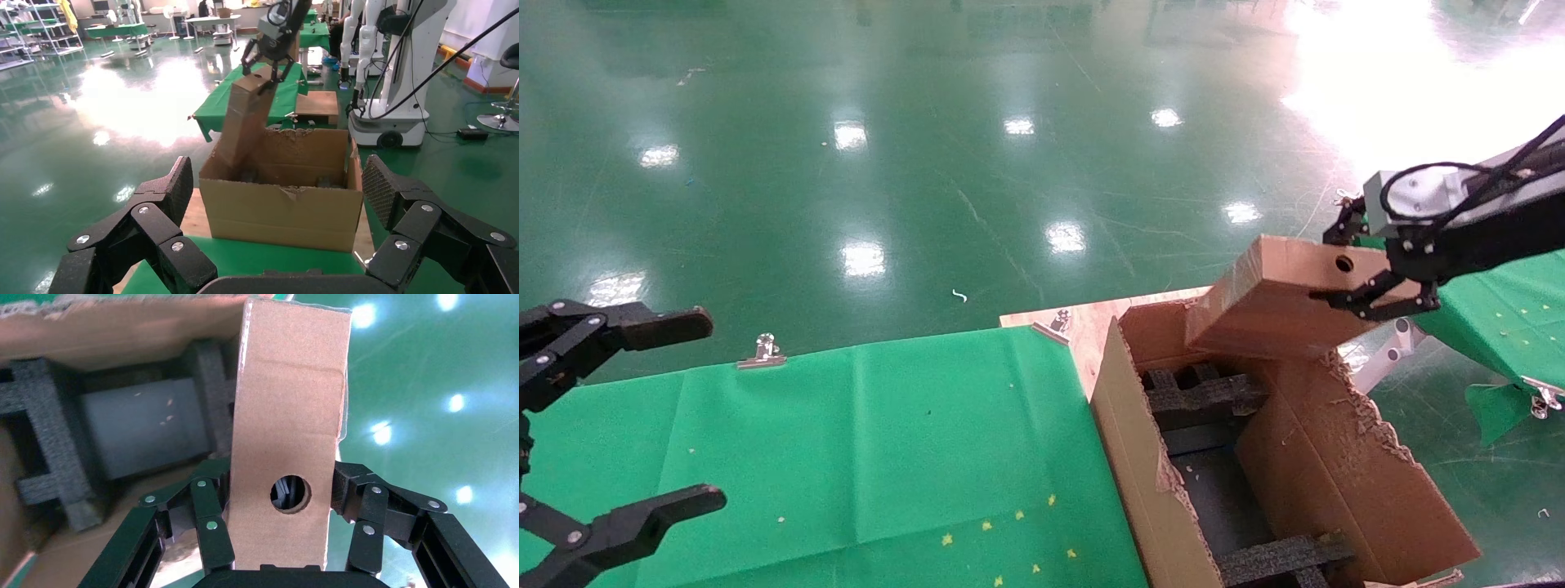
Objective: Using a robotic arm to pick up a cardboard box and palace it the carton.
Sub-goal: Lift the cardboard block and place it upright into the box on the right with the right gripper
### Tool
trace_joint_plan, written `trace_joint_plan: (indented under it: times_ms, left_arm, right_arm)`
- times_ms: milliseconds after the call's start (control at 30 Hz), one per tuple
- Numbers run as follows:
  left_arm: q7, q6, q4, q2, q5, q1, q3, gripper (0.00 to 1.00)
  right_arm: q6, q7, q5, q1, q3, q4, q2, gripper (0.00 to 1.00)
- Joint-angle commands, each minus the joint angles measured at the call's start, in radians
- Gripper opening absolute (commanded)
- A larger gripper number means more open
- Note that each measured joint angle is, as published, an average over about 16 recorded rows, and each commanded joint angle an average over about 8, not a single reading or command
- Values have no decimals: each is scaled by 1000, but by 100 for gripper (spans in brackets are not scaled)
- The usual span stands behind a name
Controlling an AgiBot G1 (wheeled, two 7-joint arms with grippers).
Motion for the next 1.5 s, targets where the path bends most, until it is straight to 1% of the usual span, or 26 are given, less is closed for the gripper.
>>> trace_joint_plan:
  times_ms: [33,300,567,667,767,967,1200,1367,1500]
  left_arm:
    - [0,0,0,0,0,0,0,100]
    - [0,0,0,0,0,0,0,100]
    - [0,0,0,0,-1,0,0,100]
    - [0,0,0,0,-1,0,0,100]
    - [0,0,0,0,-1,0,0,100]
    - [0,0,0,0,-1,0,0,100]
    - [0,0,0,0,-1,0,0,100]
    - [0,0,0,0,-1,0,0,100]
    - [0,0,0,0,-1,0,0,100]
  right_arm:
    - [-1,-6,1,-5,-10,-13,5,0]
    - [0,24,25,-25,-28,-41,1,0]
    - [5,26,27,-27,-29,-41,-1,0]
    - [12,54,33,-39,-27,-50,-5,0]
    - [21,121,40,-62,-28,-73,-16,0]
    - [51,315,28,-108,-43,-134,-50,0]
    - [84,522,-2,-134,-64,-212,-89,0]
    - [77,661,-13,-148,-71,-296,-121,0]
    - [62,749,-21,-161,-74,-374,-148,0]
